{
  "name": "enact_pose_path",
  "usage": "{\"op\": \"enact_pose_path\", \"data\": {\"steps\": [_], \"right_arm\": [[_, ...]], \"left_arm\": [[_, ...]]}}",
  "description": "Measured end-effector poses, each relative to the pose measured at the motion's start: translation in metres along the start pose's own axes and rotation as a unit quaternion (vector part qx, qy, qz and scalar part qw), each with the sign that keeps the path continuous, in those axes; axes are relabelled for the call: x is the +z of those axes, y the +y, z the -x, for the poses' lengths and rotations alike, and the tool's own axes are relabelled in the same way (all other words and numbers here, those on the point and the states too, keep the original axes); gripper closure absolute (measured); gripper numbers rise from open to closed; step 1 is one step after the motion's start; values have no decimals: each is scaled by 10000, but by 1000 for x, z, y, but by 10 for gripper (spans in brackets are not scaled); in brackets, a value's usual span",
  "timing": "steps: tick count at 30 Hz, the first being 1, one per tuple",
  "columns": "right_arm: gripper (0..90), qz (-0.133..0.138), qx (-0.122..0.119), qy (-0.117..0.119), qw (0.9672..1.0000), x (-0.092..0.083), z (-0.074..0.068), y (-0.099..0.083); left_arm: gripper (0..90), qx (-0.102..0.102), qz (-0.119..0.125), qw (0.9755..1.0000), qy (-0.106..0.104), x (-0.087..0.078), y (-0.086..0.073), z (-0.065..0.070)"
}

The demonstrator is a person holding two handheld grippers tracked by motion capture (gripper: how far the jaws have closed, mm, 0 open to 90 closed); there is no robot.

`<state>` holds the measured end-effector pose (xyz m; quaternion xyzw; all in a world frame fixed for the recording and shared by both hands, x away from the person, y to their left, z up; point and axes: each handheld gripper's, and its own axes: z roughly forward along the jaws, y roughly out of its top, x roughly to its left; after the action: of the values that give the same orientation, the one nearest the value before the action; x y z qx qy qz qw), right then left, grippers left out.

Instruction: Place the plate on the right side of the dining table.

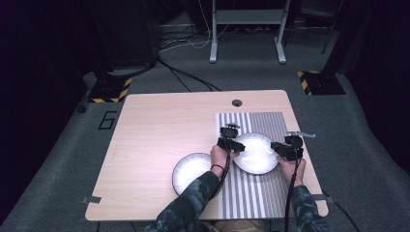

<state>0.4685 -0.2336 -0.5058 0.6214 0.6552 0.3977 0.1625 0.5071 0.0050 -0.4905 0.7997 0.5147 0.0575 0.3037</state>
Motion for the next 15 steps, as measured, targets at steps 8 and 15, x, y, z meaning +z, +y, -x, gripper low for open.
{"op": "enact_pose_path", "data": {"steps": [8, 15], "right_arm": [[458, -12, -47, 36, 10000, -9, -4, 7], [206, -71, -232, 279, 9993, -20, -10, 4]], "left_arm": [[382, -40, 92, 9997, -214, -13, 2, -3], [292, 62, 259, 9985, -468, -29, 0, -4]]}}
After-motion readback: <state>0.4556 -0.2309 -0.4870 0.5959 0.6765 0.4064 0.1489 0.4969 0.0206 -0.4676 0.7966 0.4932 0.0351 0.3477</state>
